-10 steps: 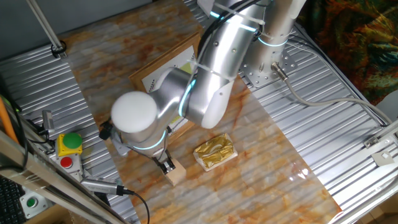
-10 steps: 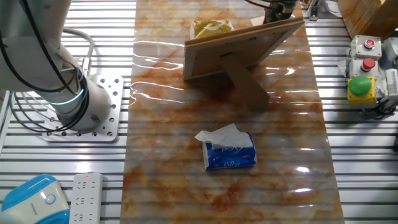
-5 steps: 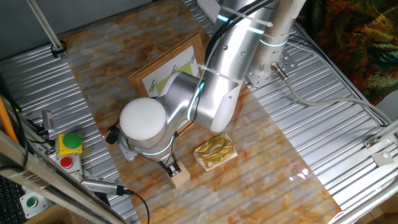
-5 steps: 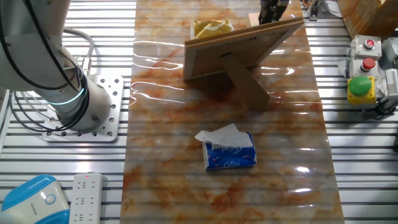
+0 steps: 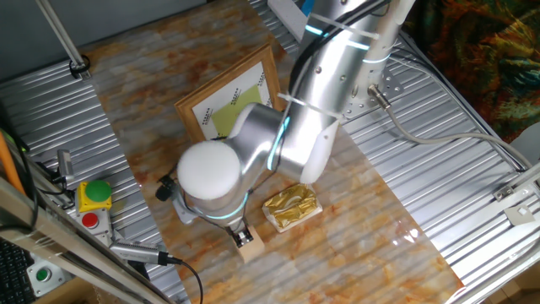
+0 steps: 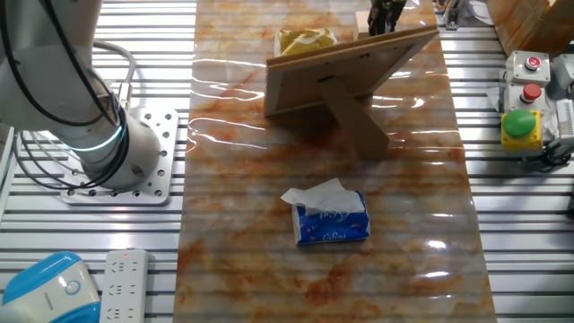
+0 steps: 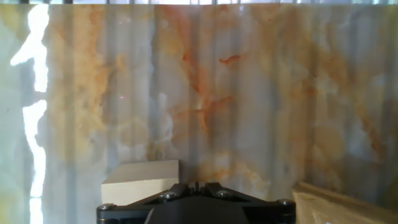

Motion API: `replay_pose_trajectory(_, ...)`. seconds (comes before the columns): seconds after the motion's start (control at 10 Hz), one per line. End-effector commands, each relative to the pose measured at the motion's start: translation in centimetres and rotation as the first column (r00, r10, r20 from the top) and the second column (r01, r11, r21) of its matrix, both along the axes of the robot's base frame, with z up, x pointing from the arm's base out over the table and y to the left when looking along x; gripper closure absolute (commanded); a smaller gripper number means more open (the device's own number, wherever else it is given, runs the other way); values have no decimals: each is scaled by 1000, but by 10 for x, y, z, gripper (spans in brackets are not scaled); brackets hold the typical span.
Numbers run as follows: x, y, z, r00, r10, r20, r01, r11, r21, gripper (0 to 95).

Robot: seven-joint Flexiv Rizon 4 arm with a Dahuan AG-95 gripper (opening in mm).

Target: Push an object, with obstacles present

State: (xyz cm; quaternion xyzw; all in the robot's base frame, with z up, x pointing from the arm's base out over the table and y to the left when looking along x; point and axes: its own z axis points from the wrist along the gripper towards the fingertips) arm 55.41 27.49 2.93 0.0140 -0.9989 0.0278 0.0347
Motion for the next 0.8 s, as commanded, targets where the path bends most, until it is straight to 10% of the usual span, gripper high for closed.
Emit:
replay_pose_trajectory(0.1, -1, 4, 4, 1000, -27, -12, 27, 998, 56, 950)
replay_pose_trajectory(0.8, -8, 33, 1, 998, -69, -2, 68, 992, 104, 950)
